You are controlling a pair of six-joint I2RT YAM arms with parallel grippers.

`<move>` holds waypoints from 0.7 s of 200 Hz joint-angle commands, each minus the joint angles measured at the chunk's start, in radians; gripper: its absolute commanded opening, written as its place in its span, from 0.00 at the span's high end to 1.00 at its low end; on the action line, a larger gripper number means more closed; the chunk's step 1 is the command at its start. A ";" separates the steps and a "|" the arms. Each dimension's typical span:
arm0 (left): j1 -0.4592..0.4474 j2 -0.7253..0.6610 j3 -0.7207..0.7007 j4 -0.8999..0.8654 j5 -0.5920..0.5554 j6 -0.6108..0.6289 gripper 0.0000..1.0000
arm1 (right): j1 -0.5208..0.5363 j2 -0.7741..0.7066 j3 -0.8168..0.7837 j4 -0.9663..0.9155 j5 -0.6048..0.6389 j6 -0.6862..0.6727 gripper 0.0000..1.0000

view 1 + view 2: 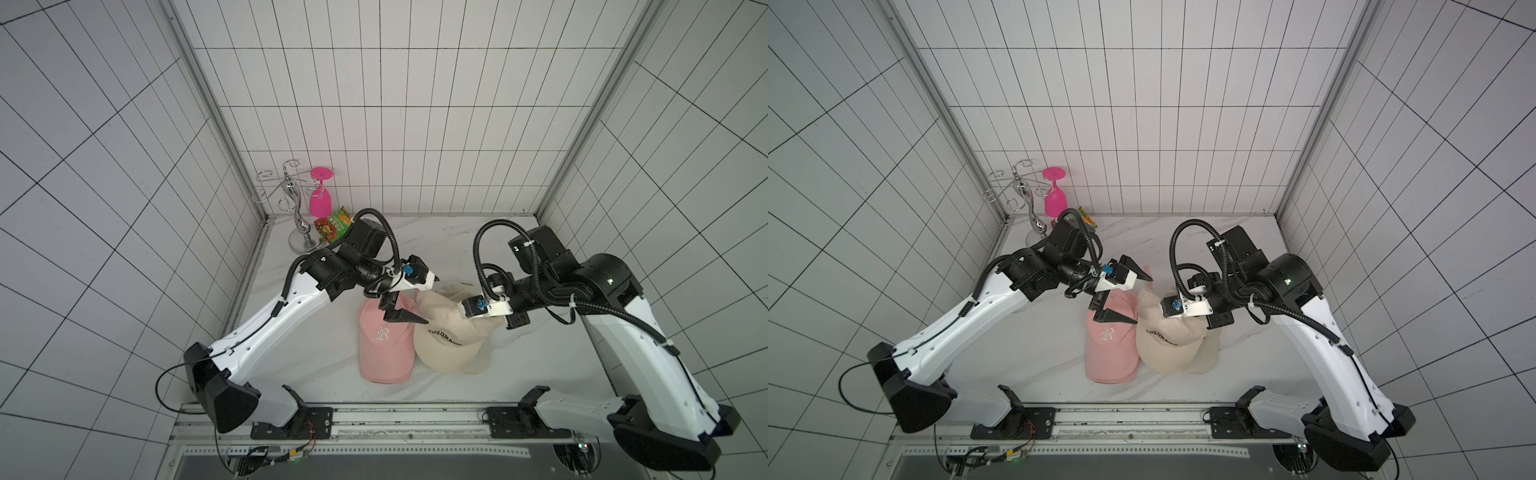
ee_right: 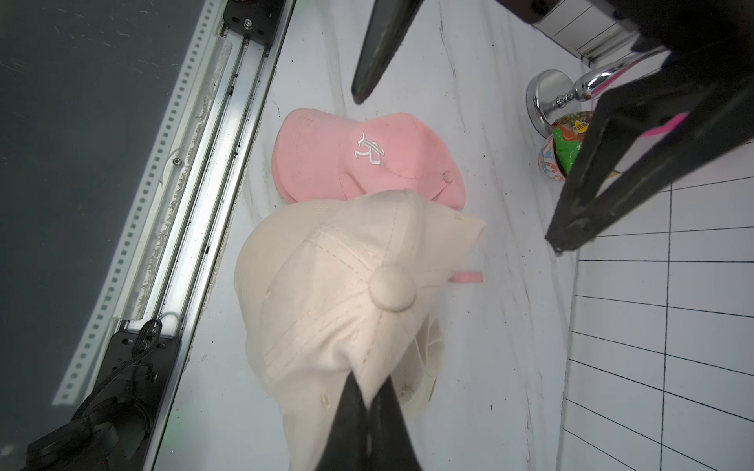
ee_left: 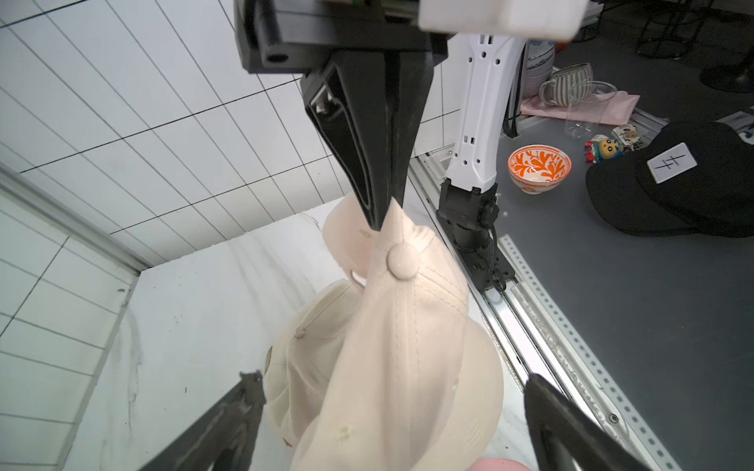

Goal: Stack the baseball caps by color
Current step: Place the baseball cap on the baseball cap.

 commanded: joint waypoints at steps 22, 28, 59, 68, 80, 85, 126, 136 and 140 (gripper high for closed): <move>-0.058 0.205 0.219 -0.402 0.034 0.261 0.09 | 0.016 -0.021 -0.068 0.017 -0.059 -0.043 1.00; -0.065 0.215 0.218 -0.402 0.026 0.256 0.09 | 0.015 -0.025 -0.076 0.026 -0.056 -0.043 1.00; -0.084 0.206 0.171 -0.384 -0.014 0.234 0.20 | 0.015 -0.055 -0.121 0.094 -0.004 -0.030 1.00; -0.084 0.195 0.147 -0.352 -0.022 0.209 0.27 | 0.017 -0.067 -0.134 0.118 0.003 -0.024 1.00; -0.085 0.178 0.105 -0.271 -0.042 0.134 0.47 | 0.015 -0.083 -0.152 0.143 0.001 -0.019 1.00; -0.084 0.171 0.088 -0.241 -0.050 0.103 0.59 | 0.017 -0.092 -0.160 0.155 -0.001 -0.014 1.00; -0.076 0.132 0.028 -0.141 -0.044 -0.080 0.87 | 0.012 -0.173 -0.258 0.306 0.047 0.122 1.00; -0.073 0.119 0.003 -0.105 -0.045 -0.140 0.99 | 0.012 -0.196 -0.296 0.363 0.056 0.229 1.00; -0.070 0.114 -0.006 -0.085 -0.040 -0.166 1.00 | 0.013 -0.206 -0.312 0.379 0.055 0.273 1.00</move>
